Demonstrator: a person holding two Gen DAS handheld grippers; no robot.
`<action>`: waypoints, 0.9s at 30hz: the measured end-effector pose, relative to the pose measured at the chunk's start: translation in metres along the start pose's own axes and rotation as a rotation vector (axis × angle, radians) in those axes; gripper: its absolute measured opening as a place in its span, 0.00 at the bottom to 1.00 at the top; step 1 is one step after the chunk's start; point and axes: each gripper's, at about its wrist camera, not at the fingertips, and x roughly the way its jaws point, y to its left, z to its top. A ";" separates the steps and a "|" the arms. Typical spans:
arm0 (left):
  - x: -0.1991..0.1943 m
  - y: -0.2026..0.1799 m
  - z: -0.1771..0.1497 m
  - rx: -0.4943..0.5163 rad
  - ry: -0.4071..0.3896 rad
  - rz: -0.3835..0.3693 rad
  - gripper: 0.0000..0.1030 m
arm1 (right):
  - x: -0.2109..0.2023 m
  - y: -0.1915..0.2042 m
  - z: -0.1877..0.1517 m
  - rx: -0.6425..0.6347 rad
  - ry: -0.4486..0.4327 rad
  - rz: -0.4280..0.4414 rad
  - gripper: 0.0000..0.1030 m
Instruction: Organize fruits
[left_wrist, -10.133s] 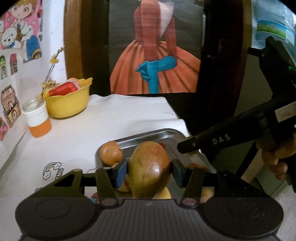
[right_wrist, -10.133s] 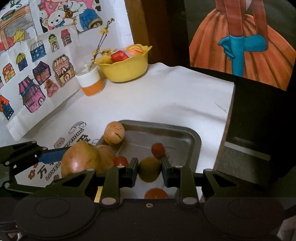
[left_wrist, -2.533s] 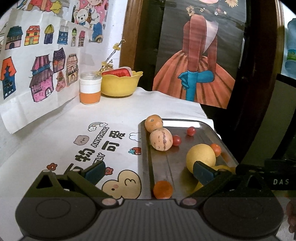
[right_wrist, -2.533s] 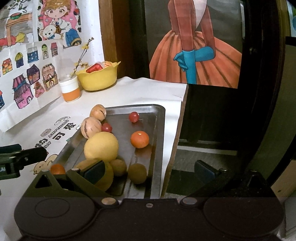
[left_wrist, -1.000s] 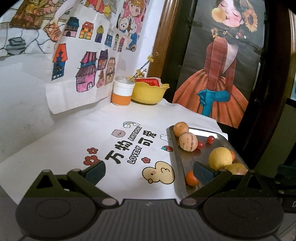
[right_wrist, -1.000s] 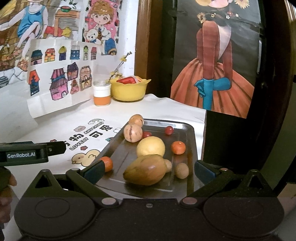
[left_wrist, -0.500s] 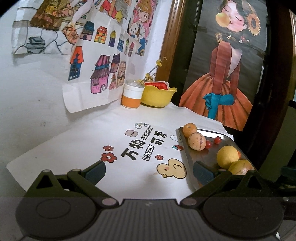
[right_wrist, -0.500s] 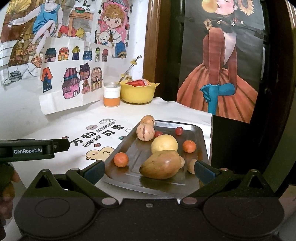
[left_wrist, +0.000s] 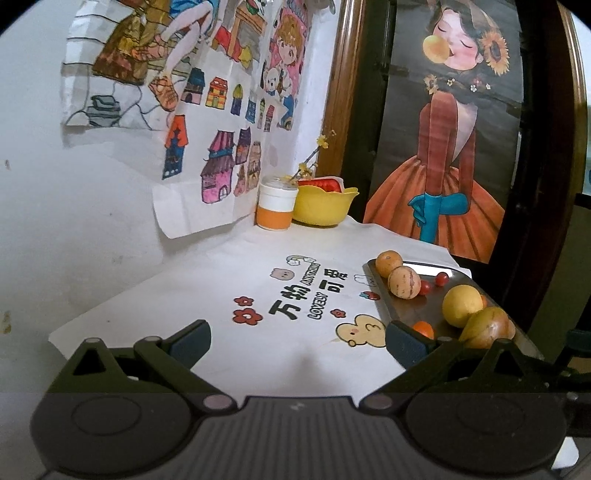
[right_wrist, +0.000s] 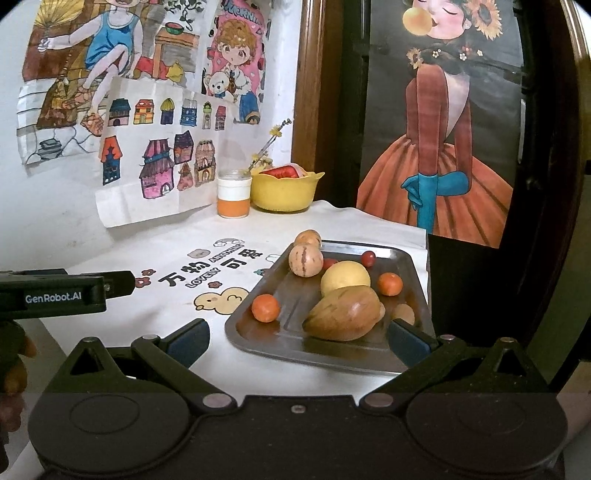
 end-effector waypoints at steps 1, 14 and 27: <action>-0.002 0.001 -0.001 0.004 -0.003 0.002 1.00 | -0.002 0.000 -0.001 0.001 -0.004 0.000 0.99; -0.021 0.016 -0.019 0.015 -0.029 0.011 1.00 | -0.015 0.006 -0.014 0.039 -0.050 -0.032 0.99; -0.033 0.014 -0.034 0.070 -0.048 0.000 1.00 | -0.023 0.012 -0.029 0.046 -0.079 -0.060 0.99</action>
